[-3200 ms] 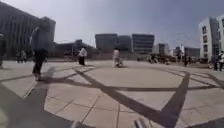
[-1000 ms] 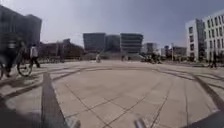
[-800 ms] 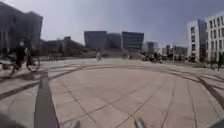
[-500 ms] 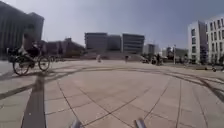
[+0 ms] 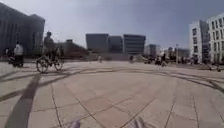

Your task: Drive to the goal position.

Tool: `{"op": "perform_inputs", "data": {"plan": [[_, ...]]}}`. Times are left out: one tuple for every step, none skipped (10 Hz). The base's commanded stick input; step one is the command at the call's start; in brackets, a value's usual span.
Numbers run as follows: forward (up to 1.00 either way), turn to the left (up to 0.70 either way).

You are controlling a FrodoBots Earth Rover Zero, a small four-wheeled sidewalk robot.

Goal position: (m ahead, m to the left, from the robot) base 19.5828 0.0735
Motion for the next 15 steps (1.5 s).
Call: {"op": "perform_inputs", "data": {"plan": [[0.7, 0.01], [0.7, 0.01], [0.7, 0.01], [0.7, 0.01], [0.7, 0.01], [0.7, 0.01], [0.7, 0.01], [0.7, -0.22], [0.7, -0.31], [0.7, -0.34], [0.7, -0.34], [0.7, -0.33], [0.7, -0.17], [0.7, 0.0], [0.7, 0.01]]}}
